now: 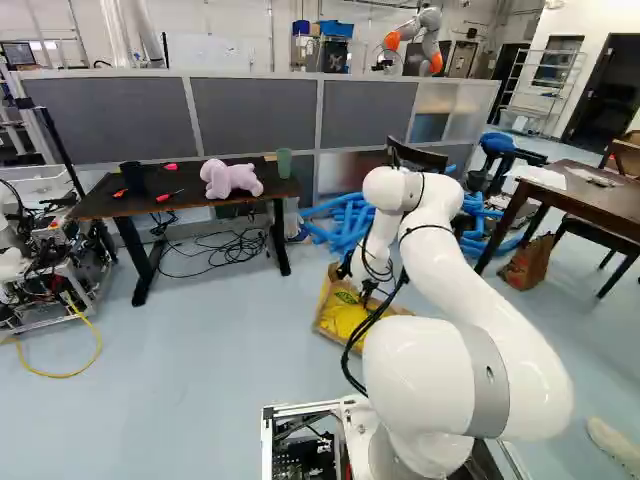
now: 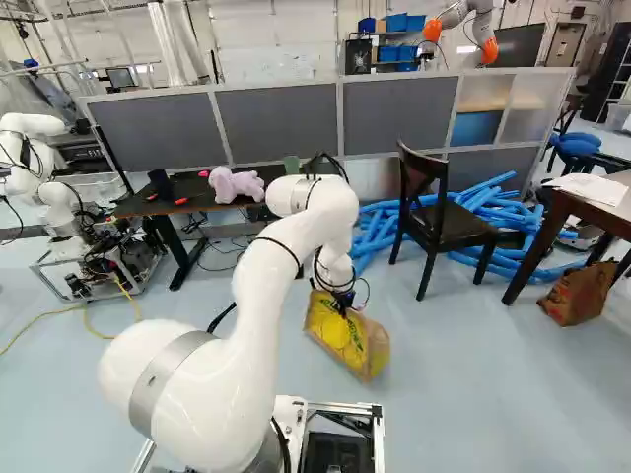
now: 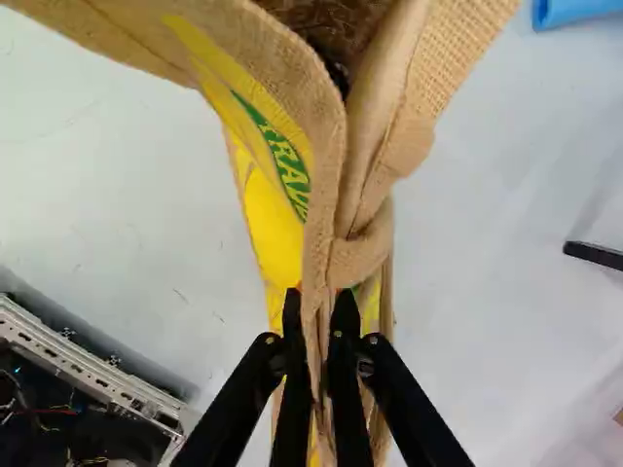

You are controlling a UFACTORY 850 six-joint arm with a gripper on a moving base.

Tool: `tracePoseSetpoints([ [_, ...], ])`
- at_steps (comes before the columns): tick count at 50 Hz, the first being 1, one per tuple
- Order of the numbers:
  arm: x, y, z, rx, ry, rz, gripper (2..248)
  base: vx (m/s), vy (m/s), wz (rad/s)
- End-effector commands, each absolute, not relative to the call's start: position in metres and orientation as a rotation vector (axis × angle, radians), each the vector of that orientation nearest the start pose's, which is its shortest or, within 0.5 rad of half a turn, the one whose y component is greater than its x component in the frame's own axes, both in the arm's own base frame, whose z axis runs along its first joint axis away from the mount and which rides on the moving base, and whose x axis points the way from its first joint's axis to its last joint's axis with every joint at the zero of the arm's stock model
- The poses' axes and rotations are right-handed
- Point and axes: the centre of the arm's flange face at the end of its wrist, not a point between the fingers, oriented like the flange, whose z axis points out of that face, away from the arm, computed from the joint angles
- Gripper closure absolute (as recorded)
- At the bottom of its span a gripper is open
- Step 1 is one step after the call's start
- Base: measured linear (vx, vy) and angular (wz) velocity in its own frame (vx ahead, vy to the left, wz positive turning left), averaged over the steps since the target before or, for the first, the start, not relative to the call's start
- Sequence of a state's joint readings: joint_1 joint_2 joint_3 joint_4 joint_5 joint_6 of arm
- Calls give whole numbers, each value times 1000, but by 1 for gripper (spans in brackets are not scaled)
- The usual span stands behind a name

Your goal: Pick up the bag on the ground and place it on the table

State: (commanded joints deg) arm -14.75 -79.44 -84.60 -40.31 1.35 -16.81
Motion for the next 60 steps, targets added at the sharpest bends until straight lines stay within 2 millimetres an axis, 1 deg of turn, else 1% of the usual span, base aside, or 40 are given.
tracePoseSetpoints([
  [32,551,-97,-16,-2994,-1053,-139,228,0,0,0],
  [60,534,-54,26,-3016,-958,-131,228,0,0,0],
])
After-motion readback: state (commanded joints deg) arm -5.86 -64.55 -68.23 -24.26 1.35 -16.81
